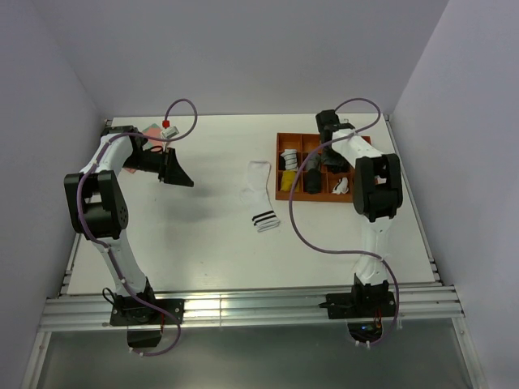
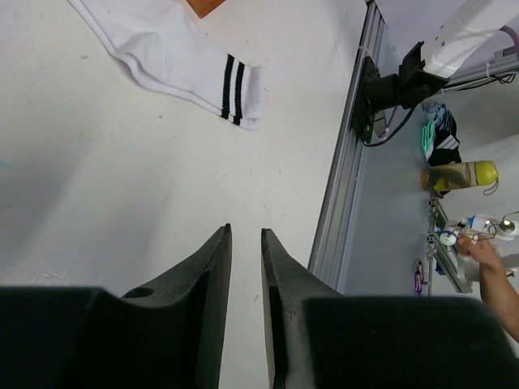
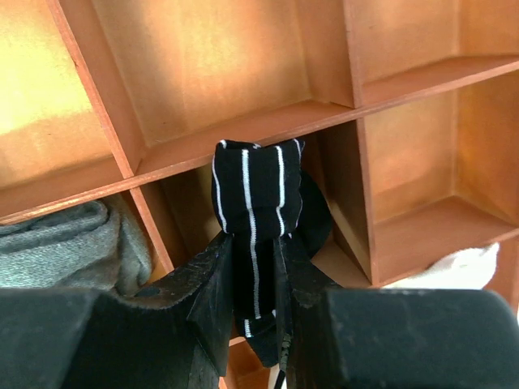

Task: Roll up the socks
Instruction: Place the sock in the storage box.

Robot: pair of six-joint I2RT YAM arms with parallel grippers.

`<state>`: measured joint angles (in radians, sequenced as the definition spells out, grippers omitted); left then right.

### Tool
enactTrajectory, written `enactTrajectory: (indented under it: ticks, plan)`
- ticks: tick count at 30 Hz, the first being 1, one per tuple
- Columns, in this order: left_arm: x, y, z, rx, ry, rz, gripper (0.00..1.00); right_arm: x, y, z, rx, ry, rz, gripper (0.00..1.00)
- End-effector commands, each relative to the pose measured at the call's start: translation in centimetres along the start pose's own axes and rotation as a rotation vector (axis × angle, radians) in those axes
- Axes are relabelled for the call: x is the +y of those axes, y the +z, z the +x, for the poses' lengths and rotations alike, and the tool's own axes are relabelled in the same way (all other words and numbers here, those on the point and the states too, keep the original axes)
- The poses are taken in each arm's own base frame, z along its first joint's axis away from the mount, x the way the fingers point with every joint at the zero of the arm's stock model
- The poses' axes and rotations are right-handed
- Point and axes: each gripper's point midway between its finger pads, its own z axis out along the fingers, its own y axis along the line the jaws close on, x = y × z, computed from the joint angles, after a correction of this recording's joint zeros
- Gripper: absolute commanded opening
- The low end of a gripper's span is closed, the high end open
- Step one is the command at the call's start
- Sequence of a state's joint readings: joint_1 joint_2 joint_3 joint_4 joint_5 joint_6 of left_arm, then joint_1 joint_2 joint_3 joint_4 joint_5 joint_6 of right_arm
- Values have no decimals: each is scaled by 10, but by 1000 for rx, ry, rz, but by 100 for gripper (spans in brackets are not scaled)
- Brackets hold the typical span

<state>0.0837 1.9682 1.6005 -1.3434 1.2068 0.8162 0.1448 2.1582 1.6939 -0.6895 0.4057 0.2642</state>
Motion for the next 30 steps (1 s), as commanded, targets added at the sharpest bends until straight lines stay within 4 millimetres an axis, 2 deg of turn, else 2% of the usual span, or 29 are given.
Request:
enactTrajectory:
  ticks: [1,7,9,17,23,24,27,30]
  plan:
    - [-6,-2,-7,-15,3,10,27,9,2,13,102,19,-76,0]
    - [-5,-2,-5,-12,-12,11,27,16,-1,29,181,31,-167,0]
    - [-5,-2,-5,-12,-15,11,27,12,2,35,213,42,-185,0]
    - [-8,-1,-5,-15,-30,16,27,9,5,36,238,43,-173,1]
    - [-12,0,-5,-7,-19,12,27,11,3,35,228,42,-192,23]
    - [-11,-1,-5,-5,-20,10,27,11,3,35,231,40,-193,32]
    - [-11,-1,-5,-2,-22,8,27,11,1,35,224,45,-202,46]
    - [-10,0,-6,-3,-25,9,27,10,-3,32,211,49,-206,50]
